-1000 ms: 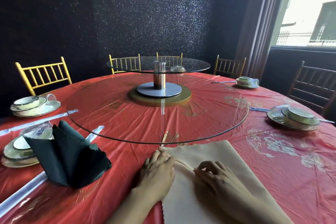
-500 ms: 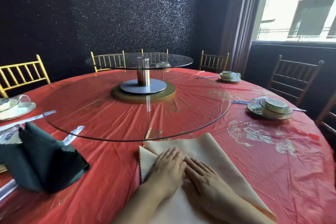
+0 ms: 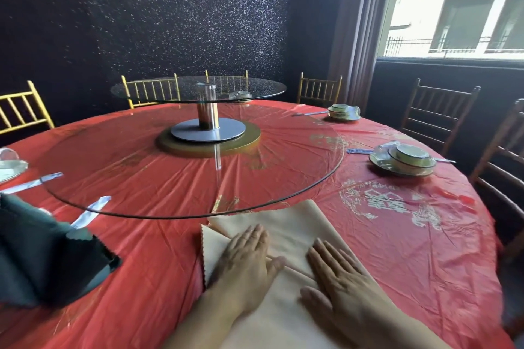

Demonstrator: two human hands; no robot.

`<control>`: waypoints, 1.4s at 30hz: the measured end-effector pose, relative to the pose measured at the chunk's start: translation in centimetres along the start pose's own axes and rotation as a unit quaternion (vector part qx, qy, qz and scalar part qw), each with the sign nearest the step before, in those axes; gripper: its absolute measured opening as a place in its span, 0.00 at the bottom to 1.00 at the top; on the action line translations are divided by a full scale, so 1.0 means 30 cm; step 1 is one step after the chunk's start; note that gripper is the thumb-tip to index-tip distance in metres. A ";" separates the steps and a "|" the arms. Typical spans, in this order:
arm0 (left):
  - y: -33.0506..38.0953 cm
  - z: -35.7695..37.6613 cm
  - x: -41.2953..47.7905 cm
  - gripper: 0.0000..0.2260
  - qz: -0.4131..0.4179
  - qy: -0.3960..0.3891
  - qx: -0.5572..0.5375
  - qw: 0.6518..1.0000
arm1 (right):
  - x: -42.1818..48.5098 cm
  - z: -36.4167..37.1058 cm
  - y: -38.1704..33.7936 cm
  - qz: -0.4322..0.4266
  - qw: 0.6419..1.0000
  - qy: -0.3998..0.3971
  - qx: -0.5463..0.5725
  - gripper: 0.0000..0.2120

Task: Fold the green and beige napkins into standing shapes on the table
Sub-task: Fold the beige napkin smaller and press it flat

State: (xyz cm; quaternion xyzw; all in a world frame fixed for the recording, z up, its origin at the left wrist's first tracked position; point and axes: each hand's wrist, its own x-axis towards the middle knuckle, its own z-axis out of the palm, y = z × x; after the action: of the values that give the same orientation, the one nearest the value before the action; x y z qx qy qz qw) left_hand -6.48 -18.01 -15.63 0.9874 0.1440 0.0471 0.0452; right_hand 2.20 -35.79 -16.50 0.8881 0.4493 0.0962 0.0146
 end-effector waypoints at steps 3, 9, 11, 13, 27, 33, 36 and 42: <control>0.013 -0.027 0.000 0.32 -0.013 -0.014 0.009 1.000 | -0.002 -0.010 -0.011 0.002 1.000 -0.013 0.011 0.35; 0.136 -0.028 0.070 0.47 0.075 0.008 -0.036 0.997 | -0.004 -0.011 -0.029 0.000 0.999 -0.039 0.014 0.35; 0.147 0.009 0.065 0.47 0.081 0.013 -0.025 0.996 | -0.006 -0.019 -0.014 0.009 0.999 -0.043 0.027 0.36; 0.143 0.021 0.050 0.50 0.084 0.029 -0.017 0.996 | 0.013 -0.030 0.004 -0.006 0.999 -0.022 0.046 0.47; 0.123 0.077 0.065 0.31 0.058 0.092 0.011 0.994 | 0.370 0.002 0.121 0.065 0.984 -0.139 0.086 0.34; 0.117 0.073 0.047 0.22 0.084 0.037 0.005 0.996 | 0.221 -0.090 0.077 0.019 0.990 -0.072 0.117 0.54; 0.125 0.051 0.051 0.32 0.065 0.043 -0.012 0.997 | 0.067 -0.072 0.011 -0.009 0.992 -0.088 0.093 0.64; 0.136 0.035 0.060 0.46 0.070 0.016 -0.013 0.997 | -0.056 -0.015 0.070 0.041 0.995 -0.093 0.018 0.36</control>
State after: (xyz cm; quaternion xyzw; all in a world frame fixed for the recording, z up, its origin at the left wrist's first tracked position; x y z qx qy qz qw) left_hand -3.52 -21.46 -16.11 0.9936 0.0747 0.0674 0.0522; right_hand 2.82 -38.42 -16.09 0.9110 0.4108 0.0054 0.0369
